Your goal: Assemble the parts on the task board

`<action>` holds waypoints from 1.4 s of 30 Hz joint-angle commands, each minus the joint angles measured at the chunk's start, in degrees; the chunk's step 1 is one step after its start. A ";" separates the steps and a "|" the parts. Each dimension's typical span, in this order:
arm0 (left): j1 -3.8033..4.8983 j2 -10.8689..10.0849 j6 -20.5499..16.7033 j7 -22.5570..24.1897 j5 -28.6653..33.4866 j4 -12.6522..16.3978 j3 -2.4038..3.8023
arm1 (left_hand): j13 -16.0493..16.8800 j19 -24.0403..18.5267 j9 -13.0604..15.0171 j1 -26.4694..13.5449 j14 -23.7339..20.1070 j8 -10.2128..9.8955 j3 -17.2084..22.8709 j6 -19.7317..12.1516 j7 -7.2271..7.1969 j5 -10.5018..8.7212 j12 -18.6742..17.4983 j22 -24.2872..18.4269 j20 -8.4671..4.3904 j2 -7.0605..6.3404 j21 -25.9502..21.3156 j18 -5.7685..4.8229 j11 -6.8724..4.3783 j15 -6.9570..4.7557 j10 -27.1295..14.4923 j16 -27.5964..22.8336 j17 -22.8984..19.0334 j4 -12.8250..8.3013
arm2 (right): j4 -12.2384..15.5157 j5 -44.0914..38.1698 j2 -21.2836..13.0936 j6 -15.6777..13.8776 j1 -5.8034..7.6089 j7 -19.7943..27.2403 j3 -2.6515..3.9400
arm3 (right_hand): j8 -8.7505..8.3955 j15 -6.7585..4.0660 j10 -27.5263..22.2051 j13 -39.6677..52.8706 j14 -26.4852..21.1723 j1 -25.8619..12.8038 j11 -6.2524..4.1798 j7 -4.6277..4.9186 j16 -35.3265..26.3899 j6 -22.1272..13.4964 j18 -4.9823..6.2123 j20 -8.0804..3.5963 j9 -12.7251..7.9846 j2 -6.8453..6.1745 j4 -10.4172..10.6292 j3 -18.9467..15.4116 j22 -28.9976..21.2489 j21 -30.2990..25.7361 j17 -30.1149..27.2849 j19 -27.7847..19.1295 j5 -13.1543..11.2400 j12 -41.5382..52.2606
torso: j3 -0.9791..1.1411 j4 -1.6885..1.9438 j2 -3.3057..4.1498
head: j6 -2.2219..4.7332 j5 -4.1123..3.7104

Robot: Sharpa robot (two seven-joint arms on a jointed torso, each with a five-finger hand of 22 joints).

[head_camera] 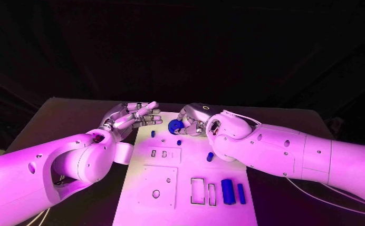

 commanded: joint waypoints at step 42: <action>0.09 -0.29 0.81 0.68 0.31 -0.34 0.03 | -0.02 -0.12 -0.07 0.61 -0.12 -0.52 0.00 0.11 0.51 0.18 -0.68 -0.29 0.36 0.33 -0.58 0.21 0.41 0.48 -0.08 -0.65 0.16 -0.66 | 10.95 18.01 -22.08 2.57 1.97 14.11 0.56 | -2.36 -0.50 -1.87 3.04 5.05 4.79 -0.98 -1.00 -0.91 1.70 1.06 -0.27 -0.28 -2.02 -3.11 0.04 7.32 -5.19 11.78 -0.15 -2.05 -1.99 | 0.35 -1.23 -0.98 | -0.13 -0.55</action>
